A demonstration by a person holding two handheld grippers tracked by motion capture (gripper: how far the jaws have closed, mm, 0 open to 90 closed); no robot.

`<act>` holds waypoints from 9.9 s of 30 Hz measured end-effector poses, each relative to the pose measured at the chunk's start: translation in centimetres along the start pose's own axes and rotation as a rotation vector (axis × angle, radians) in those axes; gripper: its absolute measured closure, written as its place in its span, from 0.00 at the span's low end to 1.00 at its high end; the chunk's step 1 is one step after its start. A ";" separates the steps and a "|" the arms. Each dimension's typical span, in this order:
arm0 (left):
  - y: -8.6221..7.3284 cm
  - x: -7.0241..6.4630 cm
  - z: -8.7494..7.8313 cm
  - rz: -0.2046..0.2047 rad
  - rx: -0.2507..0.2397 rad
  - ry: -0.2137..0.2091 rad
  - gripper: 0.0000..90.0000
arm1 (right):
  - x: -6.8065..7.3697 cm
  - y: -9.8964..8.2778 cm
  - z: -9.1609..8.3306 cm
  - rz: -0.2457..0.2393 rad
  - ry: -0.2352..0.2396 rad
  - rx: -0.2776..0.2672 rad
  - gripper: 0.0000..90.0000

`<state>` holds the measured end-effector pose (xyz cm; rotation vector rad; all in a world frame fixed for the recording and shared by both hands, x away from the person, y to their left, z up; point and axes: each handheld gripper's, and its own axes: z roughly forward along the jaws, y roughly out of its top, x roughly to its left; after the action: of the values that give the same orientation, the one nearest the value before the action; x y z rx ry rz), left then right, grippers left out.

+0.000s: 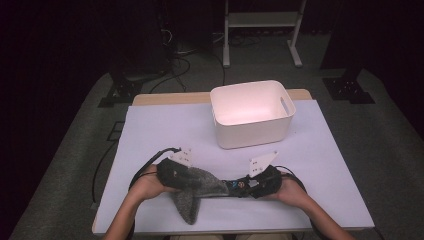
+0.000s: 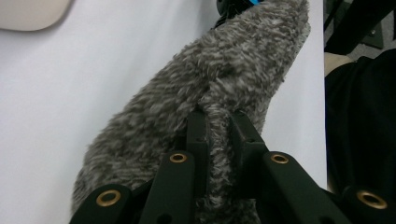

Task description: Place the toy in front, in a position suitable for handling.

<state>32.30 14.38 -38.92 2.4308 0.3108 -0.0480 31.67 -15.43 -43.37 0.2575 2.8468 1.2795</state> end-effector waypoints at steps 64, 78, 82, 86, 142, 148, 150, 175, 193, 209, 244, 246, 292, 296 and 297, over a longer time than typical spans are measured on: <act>1.7 0.5 3.3 0.009 -0.002 -0.104 0.89 | -0.6 0.7 -0.9 -0.017 -0.019 0.114 0.62; 1.5 0.2 4.0 0.004 -0.008 -0.128 0.89 | -0.6 2.4 0.6 -0.056 0.006 0.165 0.59; 0.9 0.4 4.2 0.000 -0.020 -0.141 0.89 | -0.7 2.5 0.7 -0.060 0.016 0.175 0.59; 0.8 0.2 4.3 -0.002 -0.023 -0.135 0.89 | -0.5 3.0 1.2 -0.082 0.022 0.217 0.59; 7.7 0.0 -1.2 0.094 -0.113 -0.127 0.90 | -0.9 3.5 -1.2 -0.005 -0.015 -0.120 0.61; 8.0 -0.2 -0.5 0.094 -0.084 -0.135 0.90 | -0.6 2.1 -3.3 0.009 -0.047 -0.127 0.62; 7.5 0.1 -0.3 0.085 -0.063 -0.119 0.90 | -0.4 1.9 -3.7 0.010 -0.052 -0.125 0.62; 7.4 0.1 -0.3 0.087 -0.043 -0.101 0.90 | 0.5 2.2 -3.5 -0.040 -0.075 -0.127 0.62; 11.6 -1.2 -0.4 0.166 -0.081 -0.147 0.90 | 1.0 1.9 -3.4 -0.058 -0.090 -0.140 0.62; 7.9 0.3 0.6 0.078 -0.057 -0.147 0.90 | 0.7 1.0 -4.4 -0.022 -0.095 -0.150 0.62; 7.5 -0.2 -1.4 0.097 -0.184 -0.213 0.90 | 0.7 5.6 -3.0 -0.087 -0.037 -0.103 0.62; 7.4 -0.1 -1.2 0.100 -0.165 -0.204 0.90 | 0.8 5.2 -3.5 -0.089 -0.044 -0.089 0.63; -0.6 2.3 -4.4 -0.073 -0.111 -0.082 0.90 | 0.1 -2.9 -7.2 0.045 -0.036 -0.101 0.62; -1.3 2.4 -6.6 -0.083 -0.108 -0.034 0.90 | 0.0 -3.6 -7.3 0.052 -0.028 -0.112 0.62; -1.4 2.4 -7.3 -0.087 -0.109 -0.020 0.90 | 0.0 -3.7 -7.3 0.057 -0.027 -0.115 0.62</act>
<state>33.96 20.58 -34.52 2.3064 0.4004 -0.0909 30.59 -23.24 -41.29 0.3528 2.7505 1.4318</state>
